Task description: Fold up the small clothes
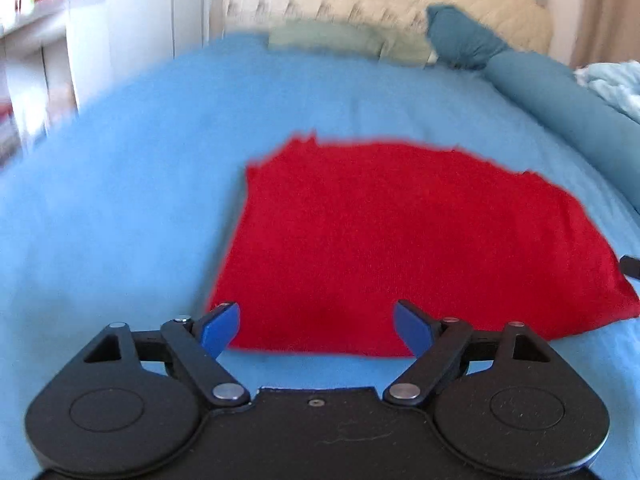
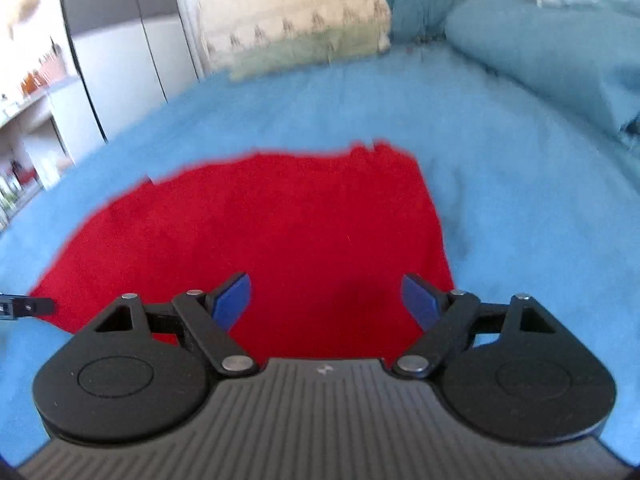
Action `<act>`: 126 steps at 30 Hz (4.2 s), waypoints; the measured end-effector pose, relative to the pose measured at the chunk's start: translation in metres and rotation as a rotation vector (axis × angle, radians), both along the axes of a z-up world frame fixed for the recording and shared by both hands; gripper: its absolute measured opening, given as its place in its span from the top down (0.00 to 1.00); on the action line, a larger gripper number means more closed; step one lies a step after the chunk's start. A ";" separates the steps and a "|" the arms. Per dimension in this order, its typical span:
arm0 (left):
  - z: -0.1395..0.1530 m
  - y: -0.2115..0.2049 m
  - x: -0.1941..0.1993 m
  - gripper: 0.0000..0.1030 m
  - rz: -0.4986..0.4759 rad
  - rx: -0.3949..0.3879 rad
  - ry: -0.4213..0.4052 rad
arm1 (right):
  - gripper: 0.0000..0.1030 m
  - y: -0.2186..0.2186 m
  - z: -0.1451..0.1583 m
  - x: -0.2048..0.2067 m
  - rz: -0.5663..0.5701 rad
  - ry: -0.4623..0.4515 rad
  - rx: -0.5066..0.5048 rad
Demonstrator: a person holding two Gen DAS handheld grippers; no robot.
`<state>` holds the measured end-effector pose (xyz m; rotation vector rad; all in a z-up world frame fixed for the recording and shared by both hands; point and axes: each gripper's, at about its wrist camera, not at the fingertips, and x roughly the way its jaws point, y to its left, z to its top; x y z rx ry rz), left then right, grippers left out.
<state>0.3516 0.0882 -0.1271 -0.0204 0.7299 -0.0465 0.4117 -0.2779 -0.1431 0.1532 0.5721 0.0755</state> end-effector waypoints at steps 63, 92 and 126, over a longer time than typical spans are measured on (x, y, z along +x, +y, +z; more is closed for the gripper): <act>-0.021 0.054 -0.005 0.01 -0.121 -0.016 -0.005 | 0.03 0.176 0.043 0.032 0.359 -0.042 0.016; -0.043 0.073 0.023 0.92 0.098 -0.292 -0.008 | 0.05 0.157 -0.050 0.003 0.140 0.058 -0.198; -0.019 0.110 0.151 0.13 -0.056 -0.408 0.242 | 0.01 0.119 -0.008 0.123 0.252 0.346 0.300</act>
